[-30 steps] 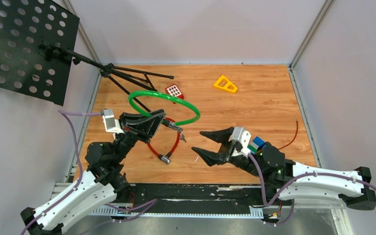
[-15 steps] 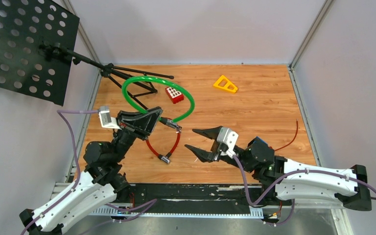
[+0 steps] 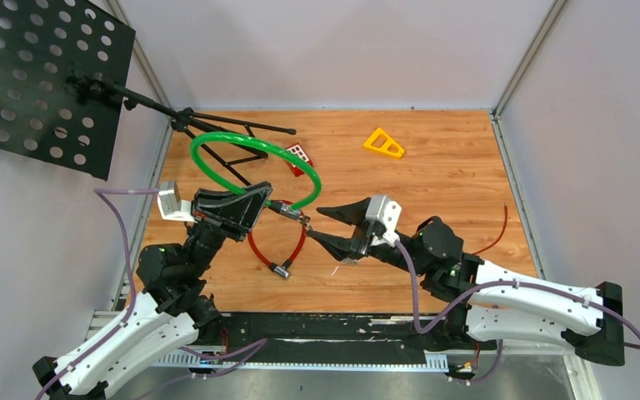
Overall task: Lock with the key
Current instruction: Lock the lock.
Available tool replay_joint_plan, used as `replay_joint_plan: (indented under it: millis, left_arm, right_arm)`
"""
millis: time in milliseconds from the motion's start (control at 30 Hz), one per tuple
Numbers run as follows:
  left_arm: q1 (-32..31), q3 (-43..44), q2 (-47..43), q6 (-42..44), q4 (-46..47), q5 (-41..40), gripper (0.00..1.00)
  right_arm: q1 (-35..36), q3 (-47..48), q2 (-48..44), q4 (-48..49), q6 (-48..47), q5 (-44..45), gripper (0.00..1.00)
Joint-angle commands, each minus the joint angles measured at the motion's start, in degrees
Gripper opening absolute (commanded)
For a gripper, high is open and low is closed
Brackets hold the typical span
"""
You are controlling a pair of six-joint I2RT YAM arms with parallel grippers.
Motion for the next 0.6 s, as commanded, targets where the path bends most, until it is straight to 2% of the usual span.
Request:
replay_joint_plan:
  millis: [0, 233, 433, 567]
  left_arm:
    - [-0.23, 2.01, -0.26, -1.65, 5.99, 2.06, 0.0]
    - [-0.23, 1.92, -0.83, -1.86, 5.73, 2.62, 0.0]
    - [-0.23, 1.97, -0.52, -1.85, 5.67, 2.46, 0.0]
    - [-0.23, 1.72, -0.77, -2.02, 5.78, 2.24, 0.0]
  right_arm:
    - [-1.46, 2.71, 0.94, 1.71, 4.88, -6.51, 0.48]
    - [-2.62, 3.48, 3.34, 3.01, 6.67, -10.99, 0.47]
    - [-2.68, 3.6, 3.99, 3.9, 6.88, -10.38, 0.36]
    - [-2.69, 3.2, 4.23, 4.85, 7.08, -10.09, 0.24]
